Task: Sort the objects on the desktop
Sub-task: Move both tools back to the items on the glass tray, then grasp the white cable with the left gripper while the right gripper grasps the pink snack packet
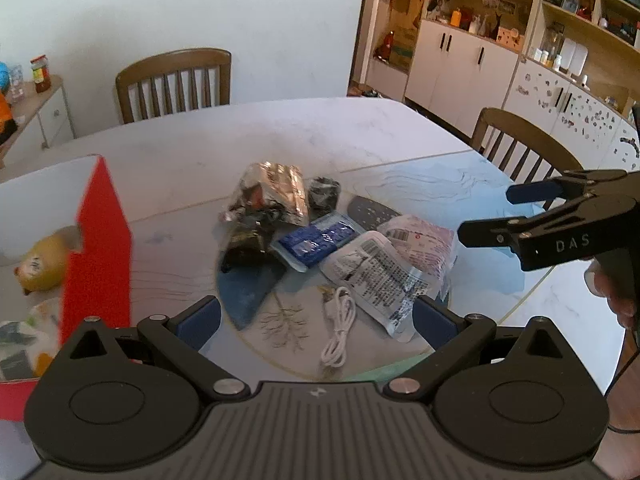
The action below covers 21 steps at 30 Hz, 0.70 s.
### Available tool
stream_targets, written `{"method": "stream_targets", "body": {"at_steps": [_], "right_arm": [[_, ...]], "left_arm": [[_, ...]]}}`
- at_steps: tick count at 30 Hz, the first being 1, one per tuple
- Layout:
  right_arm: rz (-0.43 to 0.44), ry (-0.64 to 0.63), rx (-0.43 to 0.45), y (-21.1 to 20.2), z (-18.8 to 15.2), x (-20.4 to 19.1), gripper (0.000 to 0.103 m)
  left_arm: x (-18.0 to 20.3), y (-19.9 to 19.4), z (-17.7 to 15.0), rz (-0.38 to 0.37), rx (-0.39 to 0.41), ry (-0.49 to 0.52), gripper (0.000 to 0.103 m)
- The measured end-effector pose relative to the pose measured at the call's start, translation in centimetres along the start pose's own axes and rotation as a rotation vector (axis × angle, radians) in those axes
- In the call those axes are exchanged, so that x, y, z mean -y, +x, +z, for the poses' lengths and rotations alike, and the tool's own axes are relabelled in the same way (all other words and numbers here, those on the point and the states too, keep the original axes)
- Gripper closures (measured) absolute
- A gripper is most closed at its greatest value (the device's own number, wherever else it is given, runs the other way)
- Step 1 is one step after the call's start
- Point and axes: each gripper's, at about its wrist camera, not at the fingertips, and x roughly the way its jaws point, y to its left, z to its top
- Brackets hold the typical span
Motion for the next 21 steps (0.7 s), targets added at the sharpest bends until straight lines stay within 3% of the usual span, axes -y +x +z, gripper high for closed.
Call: {"method": "stream_targets", "body": {"at_steps": [11,21], "right_arm": [[0.063,-0.072,-0.073,4.5,0.1,2.2,0.004],[0.123,-0.147,-0.128,7.1,0.3,2.2,0.004]], "left_arm": [[0.8,4.4,-0.4,0.011,-0.077,-0.044,0.000],[1.0,6.4,-0.3,0.023,-0.102,-0.058,0.001]]}}
